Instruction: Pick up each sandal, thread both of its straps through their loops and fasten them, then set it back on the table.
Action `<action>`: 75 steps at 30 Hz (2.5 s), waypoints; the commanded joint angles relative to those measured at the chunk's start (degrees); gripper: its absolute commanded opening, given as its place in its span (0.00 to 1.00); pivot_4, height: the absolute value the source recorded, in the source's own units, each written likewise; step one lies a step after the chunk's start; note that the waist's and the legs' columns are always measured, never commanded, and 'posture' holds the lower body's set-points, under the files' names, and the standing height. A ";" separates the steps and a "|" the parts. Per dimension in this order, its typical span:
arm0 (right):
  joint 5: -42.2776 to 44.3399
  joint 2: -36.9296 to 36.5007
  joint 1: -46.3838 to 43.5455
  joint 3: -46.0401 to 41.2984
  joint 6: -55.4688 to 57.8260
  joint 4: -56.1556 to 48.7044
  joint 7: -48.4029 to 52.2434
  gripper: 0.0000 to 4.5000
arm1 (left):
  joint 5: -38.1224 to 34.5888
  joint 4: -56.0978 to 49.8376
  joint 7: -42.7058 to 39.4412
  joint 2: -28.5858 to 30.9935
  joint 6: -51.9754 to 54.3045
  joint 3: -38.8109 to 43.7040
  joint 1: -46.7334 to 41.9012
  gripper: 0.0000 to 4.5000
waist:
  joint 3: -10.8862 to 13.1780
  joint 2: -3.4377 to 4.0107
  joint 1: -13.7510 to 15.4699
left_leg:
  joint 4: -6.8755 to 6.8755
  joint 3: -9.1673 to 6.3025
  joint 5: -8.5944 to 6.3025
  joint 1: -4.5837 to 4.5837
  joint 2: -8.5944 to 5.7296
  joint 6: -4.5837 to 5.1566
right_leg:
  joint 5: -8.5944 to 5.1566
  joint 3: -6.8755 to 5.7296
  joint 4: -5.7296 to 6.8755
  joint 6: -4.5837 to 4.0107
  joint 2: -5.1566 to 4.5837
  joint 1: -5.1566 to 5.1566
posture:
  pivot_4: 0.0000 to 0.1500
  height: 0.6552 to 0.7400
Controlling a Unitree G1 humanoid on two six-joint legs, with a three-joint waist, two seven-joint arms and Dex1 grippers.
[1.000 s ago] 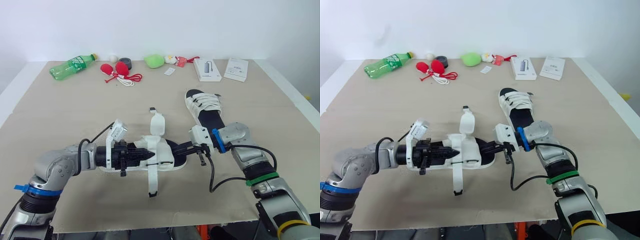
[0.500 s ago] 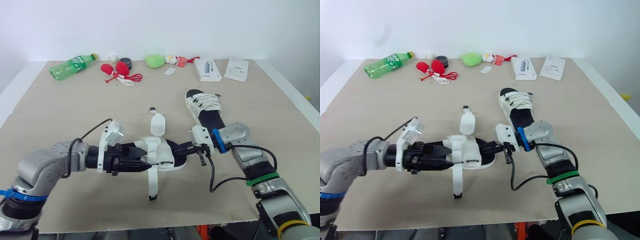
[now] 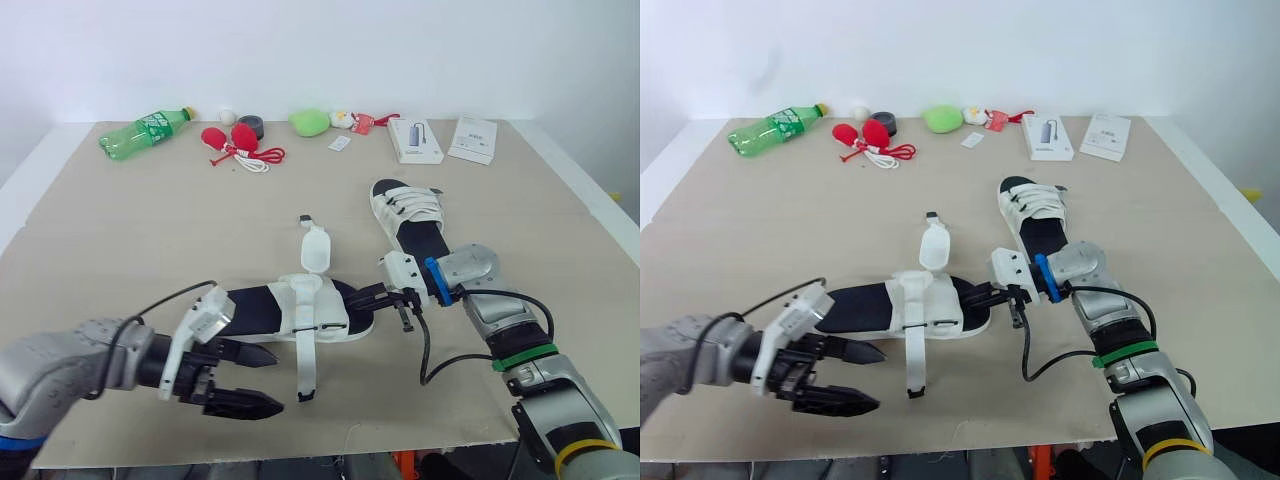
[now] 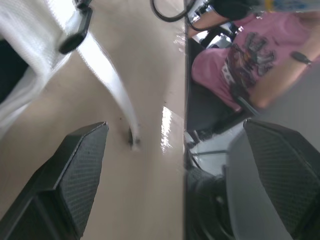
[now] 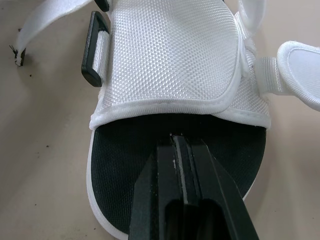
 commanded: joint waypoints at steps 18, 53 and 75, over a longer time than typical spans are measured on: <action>-1.23 -0.93 1.99 0.73 1.35 -2.10 -0.16 0.00 | 9.17 5.54 0.09 -6.67 -6.67 -5.80 -4.59 0.99 | -0.03 -0.07 0.07 | -0.04 -0.02 0.01 -0.07 0.01 0.02 | 0.01 0.00 0.01 0.01 0.04 0.15 | 1.00 1.00; -1.85 -0.72 0.44 0.93 -0.09 0.12 0.08 0.00 | -0.65 -2.53 -5.78 0.05 -7.06 2.41 -5.67 0.00 | -0.04 -0.08 0.06 | -0.07 -0.01 0.01 -0.07 0.02 0.02 | 0.01 0.00 0.01 0.02 0.04 0.13 | 1.00 1.00; -2.03 -0.35 -0.84 1.40 -2.37 2.97 1.45 0.00 | 38.28 2.75 -12.81 12.26 -53.46 2.12 -3.22 0.71 | -0.06 -0.12 0.05 | -0.06 0.11 -0.03 -0.03 0.01 -0.05 | 0.02 0.02 -0.13 -0.07 -0.13 0.02 | 1.00 1.00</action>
